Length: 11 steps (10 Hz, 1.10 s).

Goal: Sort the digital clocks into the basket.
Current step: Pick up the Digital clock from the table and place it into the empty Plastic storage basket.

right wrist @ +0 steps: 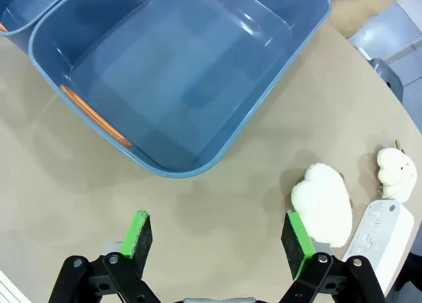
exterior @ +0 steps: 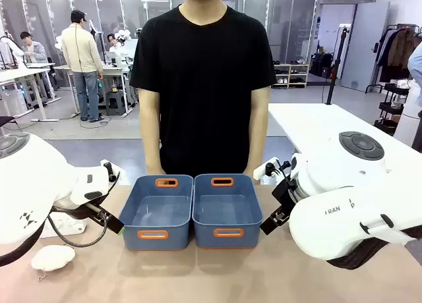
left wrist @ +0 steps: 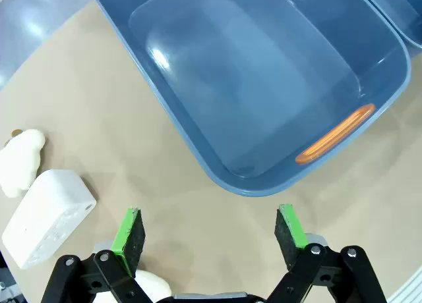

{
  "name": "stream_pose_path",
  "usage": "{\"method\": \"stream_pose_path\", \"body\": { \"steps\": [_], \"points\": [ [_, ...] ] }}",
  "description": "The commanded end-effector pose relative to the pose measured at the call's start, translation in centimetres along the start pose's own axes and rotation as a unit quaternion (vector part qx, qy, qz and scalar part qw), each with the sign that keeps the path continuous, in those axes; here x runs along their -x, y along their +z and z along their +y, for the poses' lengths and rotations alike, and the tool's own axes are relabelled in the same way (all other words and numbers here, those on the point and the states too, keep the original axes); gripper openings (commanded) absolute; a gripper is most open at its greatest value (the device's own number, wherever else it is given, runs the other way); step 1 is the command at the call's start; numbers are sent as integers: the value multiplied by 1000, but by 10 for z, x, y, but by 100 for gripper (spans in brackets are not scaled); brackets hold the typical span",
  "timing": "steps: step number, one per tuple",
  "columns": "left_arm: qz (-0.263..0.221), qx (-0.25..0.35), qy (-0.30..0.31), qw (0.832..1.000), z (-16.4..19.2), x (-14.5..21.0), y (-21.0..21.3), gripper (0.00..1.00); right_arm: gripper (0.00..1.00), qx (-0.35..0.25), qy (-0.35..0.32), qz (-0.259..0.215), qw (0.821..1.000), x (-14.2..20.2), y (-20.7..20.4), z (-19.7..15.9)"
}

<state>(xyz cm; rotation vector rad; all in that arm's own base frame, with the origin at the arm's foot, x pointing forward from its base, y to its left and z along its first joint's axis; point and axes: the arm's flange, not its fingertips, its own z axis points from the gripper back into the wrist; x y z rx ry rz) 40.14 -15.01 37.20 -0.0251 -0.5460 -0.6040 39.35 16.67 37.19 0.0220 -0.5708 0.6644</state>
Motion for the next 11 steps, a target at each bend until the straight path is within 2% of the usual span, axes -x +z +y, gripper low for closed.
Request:
{"method": "stream_pose_path", "body": {
  "steps": [1,9,10,11],
  "points": [
    [0,0,0,1000,0,0,0,100,100,0,0,0,1000,0,0,0],
    [0,0,0,1000,0,0,0,100,100,0,1,0,1000,0,0,0],
    [-1,71,15,997,10,-20,22,100,100,-42,-9,-16,999,-16,22,-15],
    [10,104,23,994,24,-31,44,100,100,-87,-21,-31,996,-25,42,-31]
  ]
}}
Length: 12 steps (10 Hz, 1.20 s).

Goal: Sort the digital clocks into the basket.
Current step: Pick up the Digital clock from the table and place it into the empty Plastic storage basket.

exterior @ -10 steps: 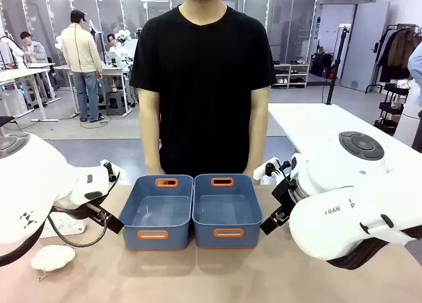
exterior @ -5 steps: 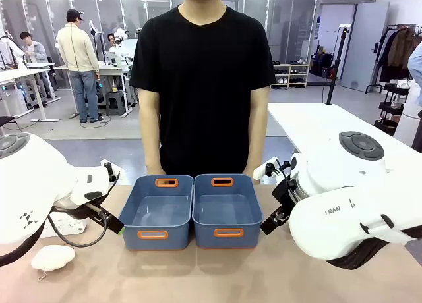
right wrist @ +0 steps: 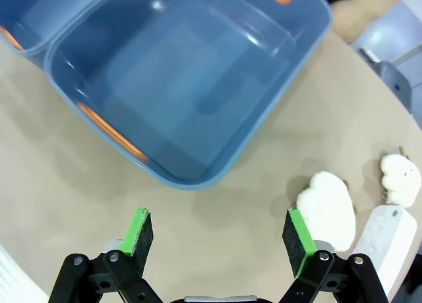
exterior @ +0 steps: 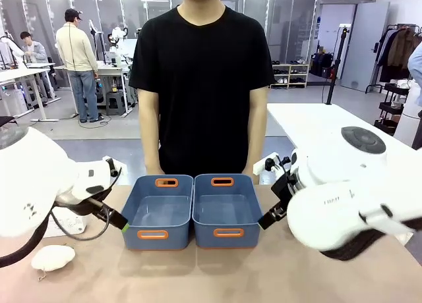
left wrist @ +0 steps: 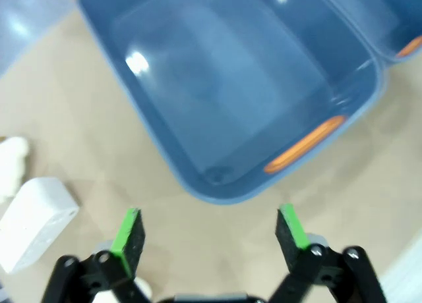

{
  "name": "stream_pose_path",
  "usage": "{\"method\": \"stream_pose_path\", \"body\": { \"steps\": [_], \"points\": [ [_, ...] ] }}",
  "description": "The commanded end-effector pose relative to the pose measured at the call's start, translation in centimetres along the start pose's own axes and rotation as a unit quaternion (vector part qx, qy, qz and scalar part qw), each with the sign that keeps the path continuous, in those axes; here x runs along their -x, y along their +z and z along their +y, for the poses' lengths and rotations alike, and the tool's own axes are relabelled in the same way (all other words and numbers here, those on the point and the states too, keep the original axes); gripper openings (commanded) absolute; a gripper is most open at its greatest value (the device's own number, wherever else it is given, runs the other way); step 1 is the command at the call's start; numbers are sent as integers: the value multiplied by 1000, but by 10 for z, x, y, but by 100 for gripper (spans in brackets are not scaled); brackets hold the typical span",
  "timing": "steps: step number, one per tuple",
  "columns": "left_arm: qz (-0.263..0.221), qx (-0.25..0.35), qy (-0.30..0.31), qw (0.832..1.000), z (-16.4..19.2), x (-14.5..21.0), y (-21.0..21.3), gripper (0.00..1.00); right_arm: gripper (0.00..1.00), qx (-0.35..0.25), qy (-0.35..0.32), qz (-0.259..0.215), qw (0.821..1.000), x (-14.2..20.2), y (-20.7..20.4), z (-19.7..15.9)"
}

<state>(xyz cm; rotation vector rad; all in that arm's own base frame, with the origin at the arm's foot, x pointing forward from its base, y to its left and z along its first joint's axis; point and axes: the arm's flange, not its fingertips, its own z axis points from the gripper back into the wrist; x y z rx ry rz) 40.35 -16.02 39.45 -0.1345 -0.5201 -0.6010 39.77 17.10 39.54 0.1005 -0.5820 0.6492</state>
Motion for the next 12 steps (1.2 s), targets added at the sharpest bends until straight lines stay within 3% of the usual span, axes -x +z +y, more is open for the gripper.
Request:
{"method": "stream_pose_path", "body": {
  "steps": [1,3,4,7,10,12],
  "points": [
    [28,103,24,994,41,-19,49,100,100,-96,-17,-20,995,-14,40,-39],
    [32,227,89,969,76,-8,80,100,100,-211,-48,-25,976,-5,62,-66],
    [17,311,105,944,94,2,93,100,100,-292,-68,-31,953,5,70,-81],
    [-96,473,148,864,165,76,137,100,100,-474,-174,-123,854,82,94,-148],
    [-234,463,232,823,223,196,177,100,100,-462,-287,-235,806,200,128,-207],
    [-273,424,276,818,242,253,198,100,100,-423,-331,-273,799,252,150,-227]
  ]
}}
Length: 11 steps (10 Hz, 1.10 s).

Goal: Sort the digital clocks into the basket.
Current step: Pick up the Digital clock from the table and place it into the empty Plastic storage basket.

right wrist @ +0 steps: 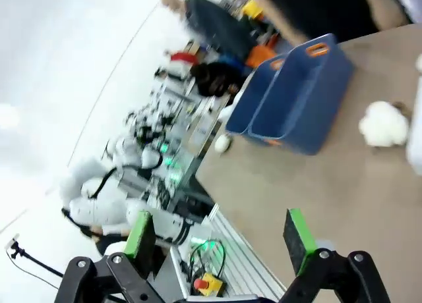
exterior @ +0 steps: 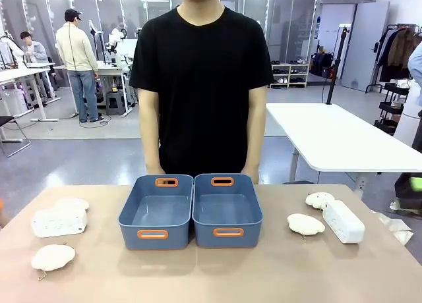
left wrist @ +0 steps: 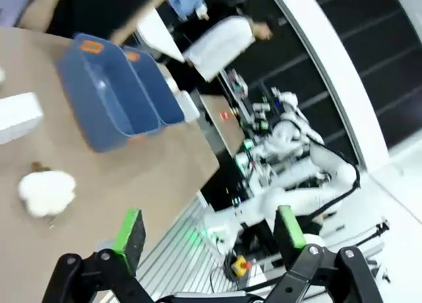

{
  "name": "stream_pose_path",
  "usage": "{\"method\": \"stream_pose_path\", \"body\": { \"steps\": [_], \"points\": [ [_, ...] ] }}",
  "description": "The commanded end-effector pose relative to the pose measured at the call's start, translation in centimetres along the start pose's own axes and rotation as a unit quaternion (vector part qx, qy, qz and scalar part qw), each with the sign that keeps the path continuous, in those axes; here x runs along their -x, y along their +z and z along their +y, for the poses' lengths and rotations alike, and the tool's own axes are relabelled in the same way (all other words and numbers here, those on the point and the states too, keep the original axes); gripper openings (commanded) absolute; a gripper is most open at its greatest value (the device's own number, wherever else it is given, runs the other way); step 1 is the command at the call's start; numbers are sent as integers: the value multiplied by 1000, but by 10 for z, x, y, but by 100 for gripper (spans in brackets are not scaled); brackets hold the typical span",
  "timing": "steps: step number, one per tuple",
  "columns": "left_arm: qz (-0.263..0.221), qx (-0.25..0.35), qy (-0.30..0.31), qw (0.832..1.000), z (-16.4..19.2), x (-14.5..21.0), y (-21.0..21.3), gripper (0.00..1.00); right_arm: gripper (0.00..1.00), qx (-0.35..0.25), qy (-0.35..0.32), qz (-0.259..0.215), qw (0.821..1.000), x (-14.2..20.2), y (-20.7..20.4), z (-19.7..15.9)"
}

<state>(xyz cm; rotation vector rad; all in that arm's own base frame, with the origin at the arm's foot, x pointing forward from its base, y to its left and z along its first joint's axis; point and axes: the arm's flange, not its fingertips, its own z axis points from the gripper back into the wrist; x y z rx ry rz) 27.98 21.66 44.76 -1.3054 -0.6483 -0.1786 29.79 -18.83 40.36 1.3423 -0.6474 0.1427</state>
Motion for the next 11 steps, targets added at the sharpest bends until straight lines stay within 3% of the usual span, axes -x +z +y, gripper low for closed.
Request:
{"method": "stream_pose_path", "body": {
  "steps": [1,3,5,6,11],
  "points": [
    [-38,-16,-8,999,4,9,19,100,100,20,15,-41,999,3,14,0],
    [-73,-44,-9,996,-3,15,46,100,100,33,14,-58,998,9,27,1],
    [-98,-86,27,991,10,6,33,100,100,37,41,-24,998,3,9,2],
    [-72,-50,5,996,0,22,56,100,100,36,1,-53,998,9,38,0],
    [-72,-50,5,996,0,22,56,100,100,36,1,-53,998,9,38,0]
  ]
}}
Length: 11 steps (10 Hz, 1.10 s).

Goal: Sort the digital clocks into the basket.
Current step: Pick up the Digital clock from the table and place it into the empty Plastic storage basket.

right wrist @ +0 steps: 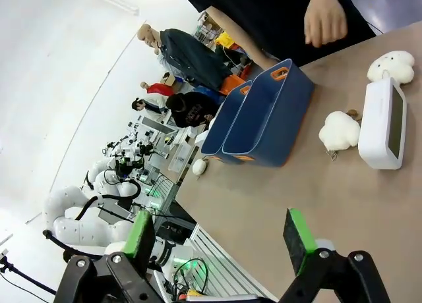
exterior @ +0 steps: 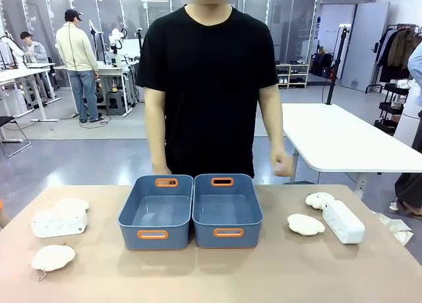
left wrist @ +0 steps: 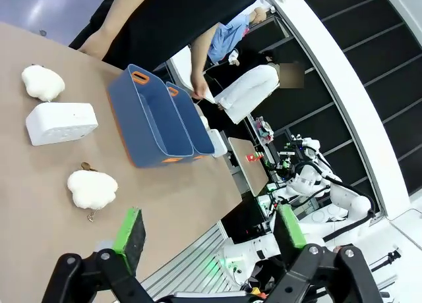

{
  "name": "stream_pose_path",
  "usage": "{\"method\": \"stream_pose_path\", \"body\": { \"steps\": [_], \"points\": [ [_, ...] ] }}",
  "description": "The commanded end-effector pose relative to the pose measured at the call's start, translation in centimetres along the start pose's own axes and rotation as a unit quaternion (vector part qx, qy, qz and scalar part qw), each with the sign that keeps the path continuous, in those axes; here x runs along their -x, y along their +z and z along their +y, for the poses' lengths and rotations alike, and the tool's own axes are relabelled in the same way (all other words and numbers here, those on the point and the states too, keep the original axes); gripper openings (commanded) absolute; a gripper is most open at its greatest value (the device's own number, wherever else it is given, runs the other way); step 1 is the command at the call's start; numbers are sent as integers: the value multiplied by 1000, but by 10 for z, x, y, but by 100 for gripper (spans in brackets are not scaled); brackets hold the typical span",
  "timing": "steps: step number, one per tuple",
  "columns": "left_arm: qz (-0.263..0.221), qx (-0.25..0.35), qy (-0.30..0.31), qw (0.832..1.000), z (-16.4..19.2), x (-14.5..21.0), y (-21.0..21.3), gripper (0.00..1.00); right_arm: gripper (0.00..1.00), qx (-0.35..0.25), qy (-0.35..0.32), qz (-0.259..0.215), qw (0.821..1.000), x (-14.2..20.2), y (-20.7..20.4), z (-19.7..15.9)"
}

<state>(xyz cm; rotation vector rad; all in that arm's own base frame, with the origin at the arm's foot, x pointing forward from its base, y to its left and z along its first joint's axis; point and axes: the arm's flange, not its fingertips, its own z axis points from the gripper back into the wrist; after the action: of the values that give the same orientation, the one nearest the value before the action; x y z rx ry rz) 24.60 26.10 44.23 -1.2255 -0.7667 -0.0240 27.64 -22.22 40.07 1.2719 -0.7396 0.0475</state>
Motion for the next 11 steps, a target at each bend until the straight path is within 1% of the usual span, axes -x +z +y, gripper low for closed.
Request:
{"method": "stream_pose_path", "body": {
  "steps": [1,11],
  "points": [
    [5,6,-5,1000,-1,1,4,100,100,-7,-3,0,1000,-1,-1,1],
    [5,6,-5,1000,-1,1,4,100,100,-7,-3,0,1000,-1,-1,1]
  ]
}}
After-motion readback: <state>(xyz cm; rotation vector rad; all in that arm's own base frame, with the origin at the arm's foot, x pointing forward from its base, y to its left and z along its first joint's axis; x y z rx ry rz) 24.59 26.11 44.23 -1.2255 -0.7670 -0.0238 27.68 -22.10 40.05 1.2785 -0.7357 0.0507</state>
